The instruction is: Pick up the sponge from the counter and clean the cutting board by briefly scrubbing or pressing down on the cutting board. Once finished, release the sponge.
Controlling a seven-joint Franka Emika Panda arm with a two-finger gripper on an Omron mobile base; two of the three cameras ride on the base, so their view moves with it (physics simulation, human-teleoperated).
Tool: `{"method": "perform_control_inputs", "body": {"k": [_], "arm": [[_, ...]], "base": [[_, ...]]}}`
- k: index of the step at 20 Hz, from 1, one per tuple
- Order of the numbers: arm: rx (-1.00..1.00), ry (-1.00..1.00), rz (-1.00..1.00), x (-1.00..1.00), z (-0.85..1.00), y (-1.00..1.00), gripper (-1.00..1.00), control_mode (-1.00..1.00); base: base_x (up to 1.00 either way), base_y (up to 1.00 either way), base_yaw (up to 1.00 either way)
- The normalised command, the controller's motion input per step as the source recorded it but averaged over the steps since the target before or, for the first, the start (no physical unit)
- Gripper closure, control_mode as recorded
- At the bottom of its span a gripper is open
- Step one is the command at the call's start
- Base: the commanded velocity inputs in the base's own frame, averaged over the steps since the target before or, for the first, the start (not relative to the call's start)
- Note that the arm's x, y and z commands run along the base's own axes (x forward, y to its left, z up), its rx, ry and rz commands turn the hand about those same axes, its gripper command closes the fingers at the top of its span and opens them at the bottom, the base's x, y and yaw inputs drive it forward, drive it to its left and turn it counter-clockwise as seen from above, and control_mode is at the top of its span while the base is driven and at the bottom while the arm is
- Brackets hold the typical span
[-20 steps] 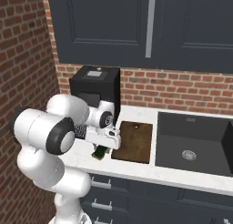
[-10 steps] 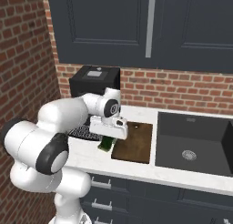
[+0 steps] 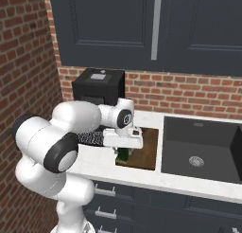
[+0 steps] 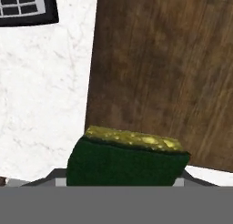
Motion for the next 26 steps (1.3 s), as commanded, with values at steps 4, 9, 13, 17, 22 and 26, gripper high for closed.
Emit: {"method": "perform_control_inputs", "body": {"k": [4,9,13,17,22,26], "arm": [[0.1,-0.05,0.15,0.06,-0.52,0.0,1.0,-1.0],[0.23,-0.18,0.13,0.0,-0.19,0.0,1.0,-1.0],[0.16,-0.15,0.1,0.16,0.0,0.0,1.0,-1.0],[0.02,-0.03,0.13,0.45,0.0,0.0,1.0,-1.0],[0.0,-0.01,0.11,0.57,0.05,0.0,1.0,-1.0],[0.03,0.0,0.13,0.47,0.17,0.0,1.0,-1.0]], "base": [[0.0,0.0,0.0],[0.0,0.0,0.0],[0.0,0.0,0.0],[0.0,0.0,0.0],[0.0,0.0,0.0],[0.0,0.0,0.0]]}}
